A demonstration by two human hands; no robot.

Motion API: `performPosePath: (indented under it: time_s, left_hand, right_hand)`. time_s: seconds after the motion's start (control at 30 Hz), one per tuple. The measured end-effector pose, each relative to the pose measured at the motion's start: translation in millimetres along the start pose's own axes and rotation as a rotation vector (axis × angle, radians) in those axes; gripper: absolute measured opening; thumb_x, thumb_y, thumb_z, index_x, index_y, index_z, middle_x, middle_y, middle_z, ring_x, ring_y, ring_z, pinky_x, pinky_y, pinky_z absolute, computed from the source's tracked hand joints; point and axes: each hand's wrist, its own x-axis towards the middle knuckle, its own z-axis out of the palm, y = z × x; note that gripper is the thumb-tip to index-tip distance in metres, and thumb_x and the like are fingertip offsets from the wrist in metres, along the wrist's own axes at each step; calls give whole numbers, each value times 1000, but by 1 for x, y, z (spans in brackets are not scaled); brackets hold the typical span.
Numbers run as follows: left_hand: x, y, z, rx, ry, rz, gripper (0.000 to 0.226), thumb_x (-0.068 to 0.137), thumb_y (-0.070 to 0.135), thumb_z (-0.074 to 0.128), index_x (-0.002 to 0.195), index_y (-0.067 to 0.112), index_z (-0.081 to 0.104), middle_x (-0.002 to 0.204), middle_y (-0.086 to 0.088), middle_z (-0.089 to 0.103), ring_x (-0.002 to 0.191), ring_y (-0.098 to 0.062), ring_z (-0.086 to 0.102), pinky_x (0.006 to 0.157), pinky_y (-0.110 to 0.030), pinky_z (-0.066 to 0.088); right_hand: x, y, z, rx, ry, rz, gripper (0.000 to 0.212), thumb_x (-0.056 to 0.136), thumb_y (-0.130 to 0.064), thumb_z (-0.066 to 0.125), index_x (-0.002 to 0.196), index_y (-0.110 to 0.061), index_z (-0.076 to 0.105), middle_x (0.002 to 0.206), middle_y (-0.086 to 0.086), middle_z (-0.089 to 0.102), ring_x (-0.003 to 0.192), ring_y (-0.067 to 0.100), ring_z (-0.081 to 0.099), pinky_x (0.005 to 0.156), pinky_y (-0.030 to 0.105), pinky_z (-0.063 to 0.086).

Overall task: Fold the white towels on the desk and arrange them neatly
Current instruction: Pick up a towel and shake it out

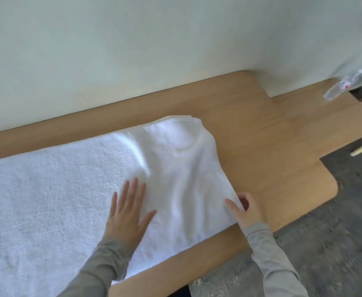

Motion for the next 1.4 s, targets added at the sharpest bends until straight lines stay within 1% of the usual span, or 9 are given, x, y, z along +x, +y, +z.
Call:
performPosePath:
  time_s: [0.1,0.37,0.5,0.6,0.7,0.83,1.03,1.23,1.4]
  left_hand:
    - [21,-13,1,20,-7,-114,83,74,71,-19,142,24,-26,152,6,-28,139,-12,-27,115,-35,-17]
    - [28,-12,13,84,46,-164,73,80,63,-13,144,28,-22,154,8,-23,142,-13,-21,117,-39,-11]
    - [30,-10,-2,-54,43,-138,84,81,68,-12,150,23,6,158,5,8,146,-16,4,117,-39,2]
    - [52,-25,-26,-251,149,-139,75,87,64,19,141,16,38,142,-3,43,131,-24,37,106,-45,25]
    - [97,-49,-45,-239,236,-136,58,90,43,46,138,12,41,137,-8,45,127,-26,39,105,-46,27]
    - [154,-71,-60,-164,129,-217,61,91,45,48,143,19,32,142,-5,39,131,-24,33,110,-43,21]
    - [175,-92,-63,-98,5,-268,52,85,46,59,131,27,49,136,1,45,129,-20,34,108,-38,18]
    - [188,-92,-76,-133,-133,-415,44,75,42,73,111,25,55,117,5,48,119,-23,42,100,-39,29]
    - [185,-82,-93,-245,-55,-375,25,72,10,68,66,25,49,85,1,63,88,-29,56,79,-35,45]
  right_hand:
    - [-7,3,8,13,16,-49,23,81,-22,70,95,-11,55,98,6,56,90,22,53,75,33,46]
    - [-1,19,-9,-132,81,18,11,86,-8,59,82,-7,49,70,7,54,69,28,53,56,32,38]
    - [4,8,-9,-116,88,90,30,82,-6,64,109,-8,51,97,8,59,90,29,57,75,33,43]
    - [20,-22,-15,-110,148,39,47,82,-9,64,126,-8,47,115,8,56,106,28,56,88,35,43]
    - [51,-71,-10,-146,187,-179,37,86,-10,60,122,-8,53,114,8,59,108,25,55,93,34,41]
    - [109,-142,17,-277,62,-450,35,87,-1,52,122,-5,56,122,14,58,117,29,51,103,35,37]
    - [177,-189,51,-637,-189,-556,39,92,-13,50,130,-20,49,130,3,52,123,22,45,107,35,30]
    - [208,-191,45,-835,-296,-662,31,82,-34,65,107,-14,60,108,1,54,105,21,48,92,30,35]
    - [214,-186,32,-410,-322,-741,14,81,-19,67,85,-16,53,72,-13,46,67,8,44,58,12,33]
